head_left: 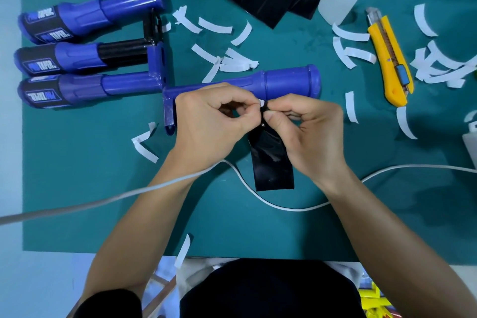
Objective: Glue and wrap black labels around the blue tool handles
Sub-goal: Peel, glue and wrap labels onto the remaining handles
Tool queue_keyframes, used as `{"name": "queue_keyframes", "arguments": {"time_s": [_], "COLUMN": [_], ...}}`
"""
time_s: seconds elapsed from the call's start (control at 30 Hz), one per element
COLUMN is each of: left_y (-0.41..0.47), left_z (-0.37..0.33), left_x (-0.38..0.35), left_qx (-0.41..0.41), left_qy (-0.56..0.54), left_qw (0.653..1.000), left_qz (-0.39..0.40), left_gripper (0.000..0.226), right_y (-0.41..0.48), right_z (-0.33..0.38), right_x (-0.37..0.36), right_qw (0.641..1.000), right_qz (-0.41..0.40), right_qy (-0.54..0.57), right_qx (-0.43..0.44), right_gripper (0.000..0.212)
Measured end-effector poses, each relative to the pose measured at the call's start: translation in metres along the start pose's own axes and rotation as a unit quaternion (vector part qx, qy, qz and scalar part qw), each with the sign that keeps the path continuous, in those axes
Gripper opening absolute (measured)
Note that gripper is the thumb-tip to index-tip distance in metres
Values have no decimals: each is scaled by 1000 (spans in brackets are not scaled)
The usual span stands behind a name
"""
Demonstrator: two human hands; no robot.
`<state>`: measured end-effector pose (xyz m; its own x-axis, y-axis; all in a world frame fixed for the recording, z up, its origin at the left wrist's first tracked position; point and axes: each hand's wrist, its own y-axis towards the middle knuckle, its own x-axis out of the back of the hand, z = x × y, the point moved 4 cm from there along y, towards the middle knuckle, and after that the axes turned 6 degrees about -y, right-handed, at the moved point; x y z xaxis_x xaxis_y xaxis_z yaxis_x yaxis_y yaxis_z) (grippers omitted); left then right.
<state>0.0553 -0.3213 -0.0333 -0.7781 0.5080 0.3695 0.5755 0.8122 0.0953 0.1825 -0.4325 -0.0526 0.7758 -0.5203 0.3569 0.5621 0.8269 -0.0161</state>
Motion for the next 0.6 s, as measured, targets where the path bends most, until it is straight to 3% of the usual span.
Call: {"name": "queue_keyframes", "arguments": {"time_s": [0.17,0.47,0.6], "left_y": [0,0,-1], "left_z": [0,-2,-1], "left_x": [-1,1,-1], "left_qx": [25,57,89], "left_qy": [-18,-73,-102], "left_qw": [1000,996,991], "left_qz": [-2,-5,12], "left_gripper": [20,23,20], "right_y": [0,-2,-3], "right_z": [3,3,7], "right_x": [1,3,4], "right_qw": [1000,999,994], "right_qz": [-4,-35,-54], "right_qy": [-9,-34,-62], "right_qx": [-1,17,66], "right_gripper": [26,12,12]}}
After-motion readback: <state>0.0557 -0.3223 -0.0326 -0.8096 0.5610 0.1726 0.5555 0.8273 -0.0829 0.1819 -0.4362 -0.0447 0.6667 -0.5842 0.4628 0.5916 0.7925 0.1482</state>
